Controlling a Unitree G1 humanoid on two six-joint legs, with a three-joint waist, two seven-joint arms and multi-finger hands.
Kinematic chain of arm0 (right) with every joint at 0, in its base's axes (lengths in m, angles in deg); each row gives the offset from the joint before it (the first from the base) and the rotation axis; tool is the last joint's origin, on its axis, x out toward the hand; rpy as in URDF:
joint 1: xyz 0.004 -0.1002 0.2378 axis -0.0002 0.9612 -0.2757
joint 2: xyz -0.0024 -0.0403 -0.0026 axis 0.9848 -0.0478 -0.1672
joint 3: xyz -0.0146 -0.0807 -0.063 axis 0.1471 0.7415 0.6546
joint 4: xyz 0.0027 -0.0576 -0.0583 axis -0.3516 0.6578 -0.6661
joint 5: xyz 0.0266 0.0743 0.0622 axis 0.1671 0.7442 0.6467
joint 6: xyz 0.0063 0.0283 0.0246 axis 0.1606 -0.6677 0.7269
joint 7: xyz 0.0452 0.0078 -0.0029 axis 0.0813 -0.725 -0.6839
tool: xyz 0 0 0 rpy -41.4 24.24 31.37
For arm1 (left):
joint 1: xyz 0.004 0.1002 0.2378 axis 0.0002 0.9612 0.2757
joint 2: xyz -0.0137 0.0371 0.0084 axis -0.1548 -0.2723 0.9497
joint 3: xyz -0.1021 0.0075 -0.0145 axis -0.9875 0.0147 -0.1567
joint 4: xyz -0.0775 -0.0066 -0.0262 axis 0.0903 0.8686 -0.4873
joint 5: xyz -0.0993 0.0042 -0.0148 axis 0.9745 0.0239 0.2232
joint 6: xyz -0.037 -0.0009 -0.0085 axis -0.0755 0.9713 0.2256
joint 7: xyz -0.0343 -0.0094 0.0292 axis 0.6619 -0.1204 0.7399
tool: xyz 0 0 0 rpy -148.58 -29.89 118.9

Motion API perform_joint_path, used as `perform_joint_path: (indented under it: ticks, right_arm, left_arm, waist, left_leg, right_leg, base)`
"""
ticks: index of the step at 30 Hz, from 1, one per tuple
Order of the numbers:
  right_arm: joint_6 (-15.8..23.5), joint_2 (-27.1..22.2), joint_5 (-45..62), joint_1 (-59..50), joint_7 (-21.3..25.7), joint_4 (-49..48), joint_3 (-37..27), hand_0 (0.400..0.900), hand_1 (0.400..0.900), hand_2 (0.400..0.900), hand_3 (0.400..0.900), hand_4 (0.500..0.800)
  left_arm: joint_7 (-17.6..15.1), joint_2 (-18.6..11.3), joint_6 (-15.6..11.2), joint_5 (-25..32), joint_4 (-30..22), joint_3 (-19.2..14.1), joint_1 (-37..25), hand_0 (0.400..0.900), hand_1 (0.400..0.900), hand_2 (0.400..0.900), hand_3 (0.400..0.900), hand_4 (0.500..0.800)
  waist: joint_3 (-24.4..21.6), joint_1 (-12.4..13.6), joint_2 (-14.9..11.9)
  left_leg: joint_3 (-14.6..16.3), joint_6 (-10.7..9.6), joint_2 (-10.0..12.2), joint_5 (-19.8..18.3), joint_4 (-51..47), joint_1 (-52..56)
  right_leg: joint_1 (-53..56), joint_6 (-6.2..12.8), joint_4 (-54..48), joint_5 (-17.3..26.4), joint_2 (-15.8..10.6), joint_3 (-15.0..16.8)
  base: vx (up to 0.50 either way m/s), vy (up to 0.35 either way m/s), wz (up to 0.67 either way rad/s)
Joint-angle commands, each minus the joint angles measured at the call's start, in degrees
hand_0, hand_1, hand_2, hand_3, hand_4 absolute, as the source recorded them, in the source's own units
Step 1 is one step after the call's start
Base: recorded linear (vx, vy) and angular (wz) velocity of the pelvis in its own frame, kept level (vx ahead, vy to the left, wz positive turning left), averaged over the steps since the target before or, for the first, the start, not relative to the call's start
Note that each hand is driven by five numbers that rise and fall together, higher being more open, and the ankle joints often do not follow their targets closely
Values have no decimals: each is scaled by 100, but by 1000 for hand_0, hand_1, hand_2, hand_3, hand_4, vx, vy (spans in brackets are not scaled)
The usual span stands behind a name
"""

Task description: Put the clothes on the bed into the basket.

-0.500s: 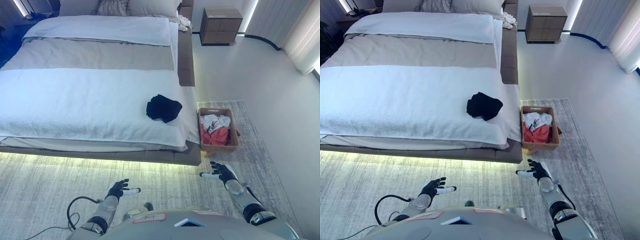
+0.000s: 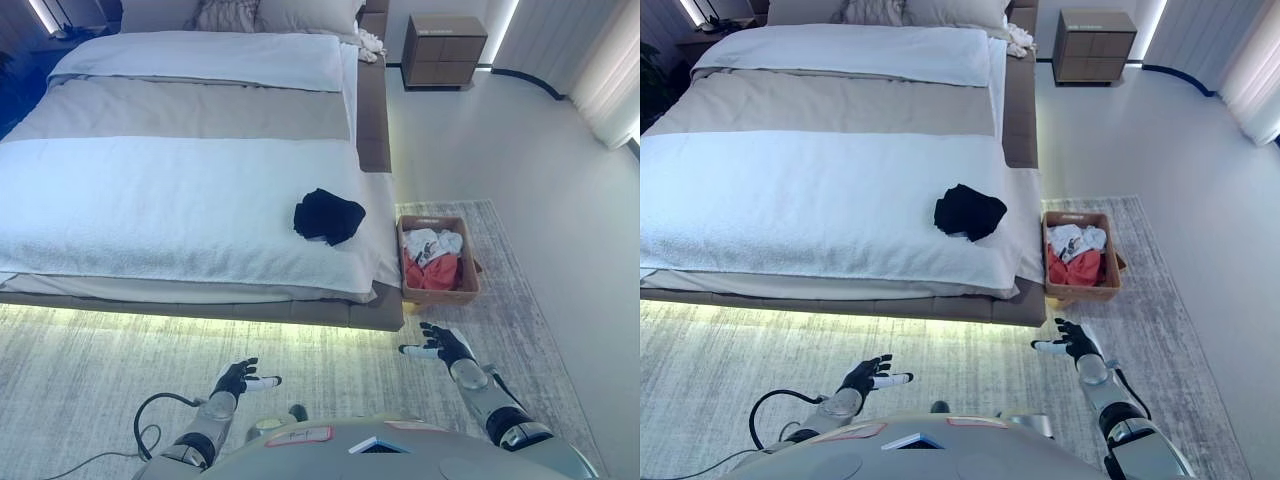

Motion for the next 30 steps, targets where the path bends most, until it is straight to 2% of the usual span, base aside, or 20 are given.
perform_joint_path:
  ticks: [1, 12, 20, 24, 26, 28, 30]
  right_arm:
    - [342, -199, -133, -172, 69, -219, 194, 900, 900, 900, 900, 800]
    - [347, -285, -106, -197, 94, -396, 182, 900, 900, 900, 900, 800]
    - [389, -402, -77, -385, 172, -472, 255, 900, 900, 900, 900, 800]
    - [400, -465, -64, -454, 167, -515, 303, 900, 900, 900, 900, 800]
    - [413, -526, -48, -466, 190, -552, 284, 900, 900, 900, 900, 800]
    - [431, -598, 6, -466, 201, -642, 245, 900, 900, 900, 900, 800]
    - [414, -669, 54, -529, 246, -671, 212, 900, 900, 900, 900, 800]
  left_arm:
    - [-17, -196, -305, 177, -179, 71, -273, 900, 900, 900, 900, 800]
    - [-62, -213, -278, 177, -185, 41, -270, 900, 900, 900, 900, 800]
    - [-135, -152, -251, 294, -68, 42, -416, 900, 900, 900, 900, 800]
    - [-113, -120, -227, 403, -40, 0, -439, 900, 900, 900, 900, 800]
    - [-114, -101, -231, 436, -78, 7, -454, 900, 900, 900, 900, 800]
    - [-133, -91, -229, 529, -158, 12, -503, 900, 900, 900, 900, 800]
    - [-194, -97, -240, 623, -212, 24, -596, 900, 900, 900, 900, 800]
  waist:
    - [-259, 84, -218]
    - [-152, 91, -220]
    - [179, 115, -235]
    - [304, 153, -324]
    - [433, 182, -381]
    - [609, 201, -438]
    - [720, 186, -439]
  left_leg:
    - [79, -124, 75, -157, -28, -325]
    - [72, -173, 168, -115, -28, -332]
    - [-19, -236, 261, -167, 421, -702]
    - [-25, -286, 296, -358, 1084, -945]
    - [-11, -313, 239, -434, 1670, -1206]
    - [-68, -313, 163, -385, 2398, -1577]
    - [-18, -286, 167, -225, 2336, -1840]
  right_leg:
    - [-333, 393, -18, 67, -401, 366]
    - [-364, 330, 3, 20, -314, 401]
    - [-594, 204, 98, 6, -183, 480]
    - [-606, 106, 145, -29, -91, 539]
    - [-560, 52, 196, -71, -70, 503]
    - [-512, -3, 274, -133, -66, 454]
    - [-479, -25, 297, -177, -63, 380]
  base:
    - [21, -31, -2]
    - [5, -44, -1]
    - [-16, -95, 0]
    - [24, -132, -3]
    - [-2, -124, 2]
    - [-7, -86, 5]
    - [37, -31, 8]
